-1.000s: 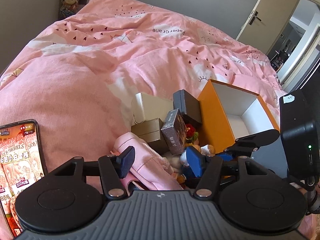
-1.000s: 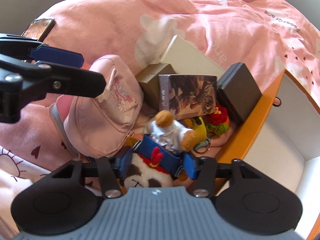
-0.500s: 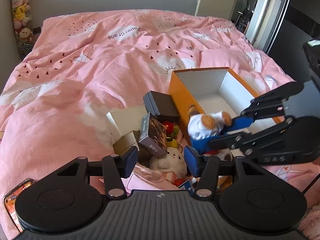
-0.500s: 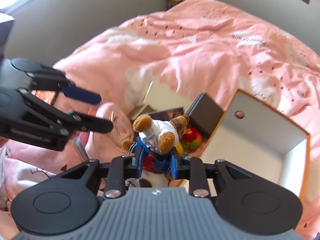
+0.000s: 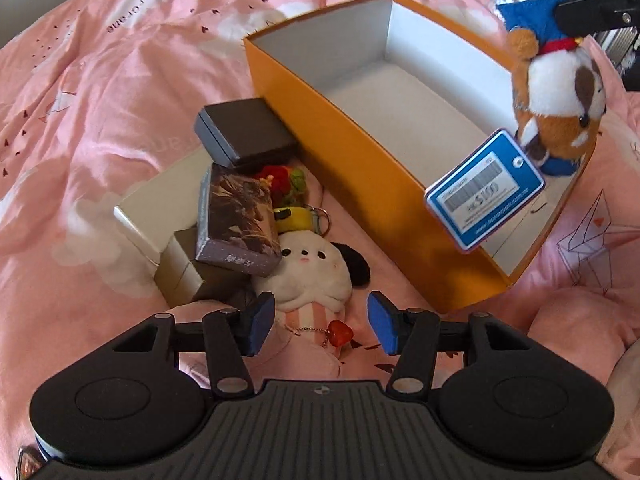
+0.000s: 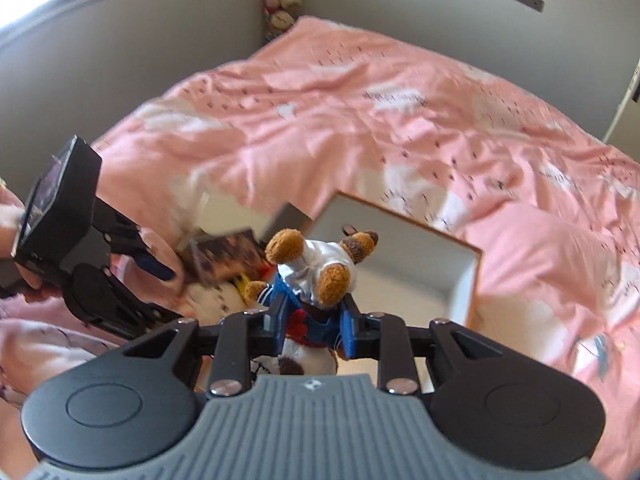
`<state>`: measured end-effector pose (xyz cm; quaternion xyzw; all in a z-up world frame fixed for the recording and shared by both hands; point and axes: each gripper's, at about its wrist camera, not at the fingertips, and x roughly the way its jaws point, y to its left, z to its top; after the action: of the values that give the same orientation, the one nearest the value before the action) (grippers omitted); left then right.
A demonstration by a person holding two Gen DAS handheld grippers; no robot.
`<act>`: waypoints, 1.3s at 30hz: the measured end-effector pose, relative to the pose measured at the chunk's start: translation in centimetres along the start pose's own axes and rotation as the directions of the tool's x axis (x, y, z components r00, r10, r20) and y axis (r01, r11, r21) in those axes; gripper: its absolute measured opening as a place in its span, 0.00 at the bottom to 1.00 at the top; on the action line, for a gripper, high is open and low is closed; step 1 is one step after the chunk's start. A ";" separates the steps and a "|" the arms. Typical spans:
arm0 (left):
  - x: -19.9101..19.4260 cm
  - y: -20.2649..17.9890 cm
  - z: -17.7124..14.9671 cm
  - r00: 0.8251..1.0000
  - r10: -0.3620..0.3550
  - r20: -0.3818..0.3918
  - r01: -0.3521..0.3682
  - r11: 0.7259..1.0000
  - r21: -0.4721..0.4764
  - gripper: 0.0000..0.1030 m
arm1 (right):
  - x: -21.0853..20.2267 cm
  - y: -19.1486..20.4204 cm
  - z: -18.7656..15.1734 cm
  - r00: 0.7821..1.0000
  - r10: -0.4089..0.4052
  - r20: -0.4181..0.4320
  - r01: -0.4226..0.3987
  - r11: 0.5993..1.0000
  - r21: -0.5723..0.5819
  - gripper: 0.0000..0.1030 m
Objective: Organize objects
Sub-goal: 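Carry the bear plush into the orange box and open the right gripper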
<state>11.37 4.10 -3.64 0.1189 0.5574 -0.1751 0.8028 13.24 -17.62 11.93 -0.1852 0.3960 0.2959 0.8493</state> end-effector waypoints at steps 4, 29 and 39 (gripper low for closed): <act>2.5 0.0 0.7 0.998 0.016 -0.069 -0.014 0.999 0.035 0.67 | 3.1 -1.8 -1.8 0.992 0.023 -0.122 -0.020 1.000 0.022 0.27; 6.2 2.2 1.5 0.982 0.024 -0.190 -0.050 0.990 -0.135 0.63 | 17.0 -5.0 -4.5 0.858 -0.033 -0.513 -0.035 0.992 -0.123 0.26; 1.6 3.2 0.9 0.995 -0.084 -0.050 0.064 0.948 -0.312 0.59 | 12.4 -5.0 -3.7 0.898 0.017 -0.440 -0.061 0.994 -0.088 0.38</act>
<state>13.98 6.44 -4.86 -0.0243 0.6068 -0.1116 0.7866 20.75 -19.07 0.39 -0.2811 0.5654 0.2830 0.7220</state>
